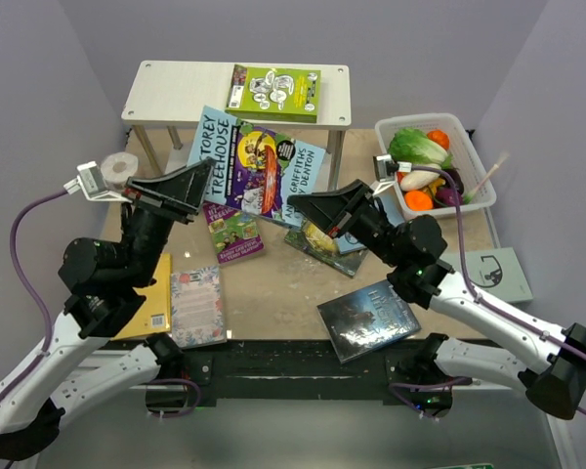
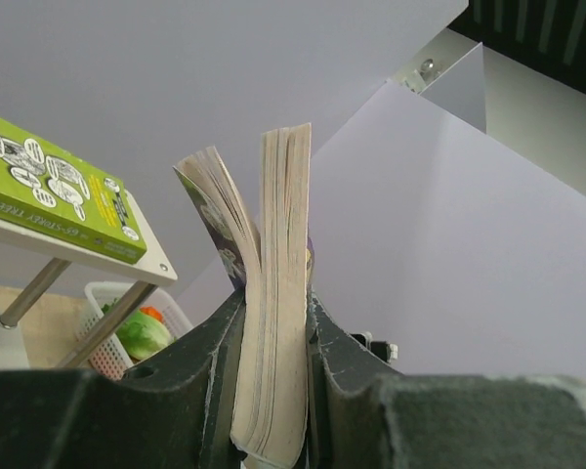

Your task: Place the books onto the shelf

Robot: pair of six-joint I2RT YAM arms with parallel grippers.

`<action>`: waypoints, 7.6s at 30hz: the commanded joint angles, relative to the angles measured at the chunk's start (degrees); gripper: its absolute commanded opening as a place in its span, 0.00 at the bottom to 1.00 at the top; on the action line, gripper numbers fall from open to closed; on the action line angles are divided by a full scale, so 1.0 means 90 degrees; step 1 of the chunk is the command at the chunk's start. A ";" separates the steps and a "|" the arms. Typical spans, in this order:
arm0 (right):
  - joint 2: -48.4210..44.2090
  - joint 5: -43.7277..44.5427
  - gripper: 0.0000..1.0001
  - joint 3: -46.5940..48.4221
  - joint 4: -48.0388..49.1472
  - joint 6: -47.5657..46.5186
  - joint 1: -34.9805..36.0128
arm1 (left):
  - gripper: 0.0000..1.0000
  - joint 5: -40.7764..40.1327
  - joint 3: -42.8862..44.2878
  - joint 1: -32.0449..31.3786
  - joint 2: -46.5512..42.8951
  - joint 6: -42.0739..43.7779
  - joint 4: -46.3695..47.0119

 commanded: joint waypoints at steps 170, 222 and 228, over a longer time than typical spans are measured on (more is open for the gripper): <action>0.4466 0.0325 0.34 0.6738 -0.5602 -0.1889 -0.2821 | 0.15 0.5842 0.4467 0.4564 0.6741 -0.1048 0.0679; 0.4760 0.0579 0.37 0.7139 -0.5895 -0.1976 -0.2714 | 0.29 0.5706 0.4242 0.4837 0.6438 -0.1077 0.0669; 0.4545 0.0579 0.42 0.7002 -0.5885 -0.1977 -0.2811 | 0.41 0.5569 0.4135 0.5072 0.6292 -0.1155 0.0620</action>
